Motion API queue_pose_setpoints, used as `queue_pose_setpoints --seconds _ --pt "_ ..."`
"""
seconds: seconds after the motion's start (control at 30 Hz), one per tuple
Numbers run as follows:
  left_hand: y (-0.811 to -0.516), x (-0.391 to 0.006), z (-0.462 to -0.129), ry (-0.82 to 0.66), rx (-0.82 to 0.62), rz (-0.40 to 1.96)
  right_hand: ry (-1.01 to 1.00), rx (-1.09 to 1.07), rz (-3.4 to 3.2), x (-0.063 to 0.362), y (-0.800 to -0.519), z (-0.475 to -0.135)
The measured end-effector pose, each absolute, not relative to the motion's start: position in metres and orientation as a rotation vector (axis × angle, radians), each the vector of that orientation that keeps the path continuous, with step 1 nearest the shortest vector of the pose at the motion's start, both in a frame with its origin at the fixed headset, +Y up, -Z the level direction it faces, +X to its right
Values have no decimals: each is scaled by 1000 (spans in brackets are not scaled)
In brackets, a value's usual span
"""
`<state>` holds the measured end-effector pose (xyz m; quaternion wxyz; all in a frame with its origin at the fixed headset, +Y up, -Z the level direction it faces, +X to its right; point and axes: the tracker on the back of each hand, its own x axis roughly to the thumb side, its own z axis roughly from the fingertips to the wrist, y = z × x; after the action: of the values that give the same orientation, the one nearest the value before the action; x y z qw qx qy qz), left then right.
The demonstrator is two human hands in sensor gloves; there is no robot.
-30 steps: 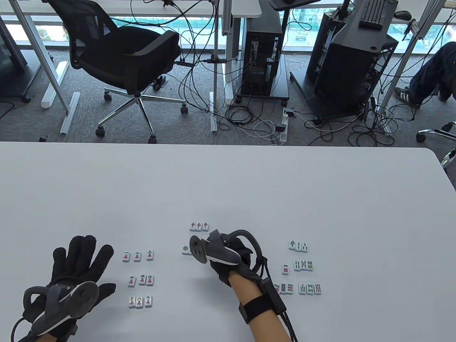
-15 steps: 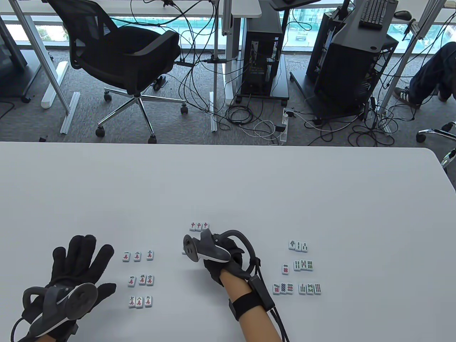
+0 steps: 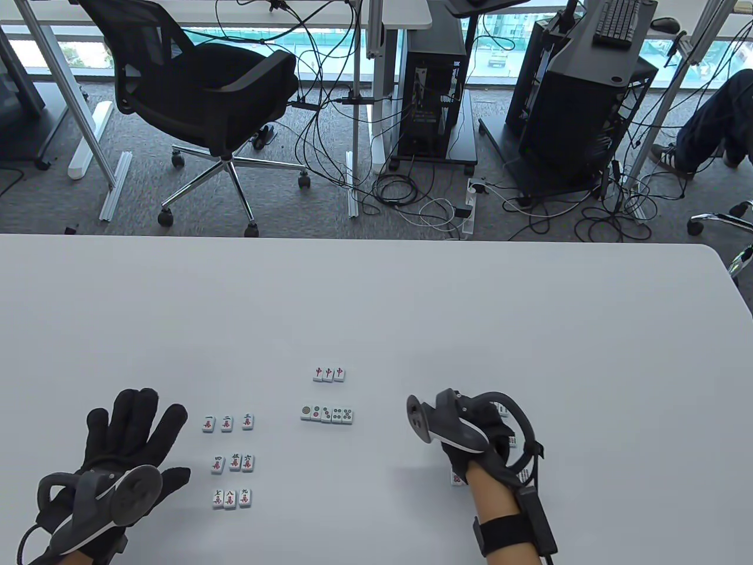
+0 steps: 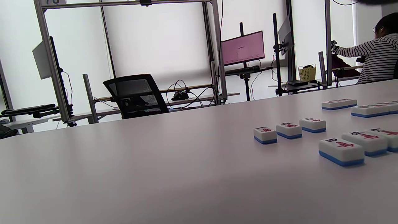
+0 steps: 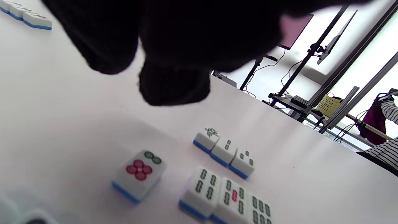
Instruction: Mahjong suit sorting
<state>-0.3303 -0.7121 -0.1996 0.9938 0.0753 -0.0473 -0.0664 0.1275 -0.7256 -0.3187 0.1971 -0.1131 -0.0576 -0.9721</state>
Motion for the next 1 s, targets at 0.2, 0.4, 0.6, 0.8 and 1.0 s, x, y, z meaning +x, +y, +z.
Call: queue_pose_setpoints --seconds 0.2,0.4,0.6,0.8,1.0 --pt "-715 -330 -201 -83 134 -147 -281 -325 -2779 144 -731 -312" --pt "-714 -330 -200 -77 142 -154 -368 -293 -2644 136 -752 -316" --pt "-715 -330 -200 -79 138 -153 -388 -269 -2653 135 -766 -322" --pt "-717 -329 -202 -89 130 -159 -304 -358 -2812 111 -746 -326" --pt "-714 -329 -200 -91 145 -148 80 -618 -3008 41 -732 -322"
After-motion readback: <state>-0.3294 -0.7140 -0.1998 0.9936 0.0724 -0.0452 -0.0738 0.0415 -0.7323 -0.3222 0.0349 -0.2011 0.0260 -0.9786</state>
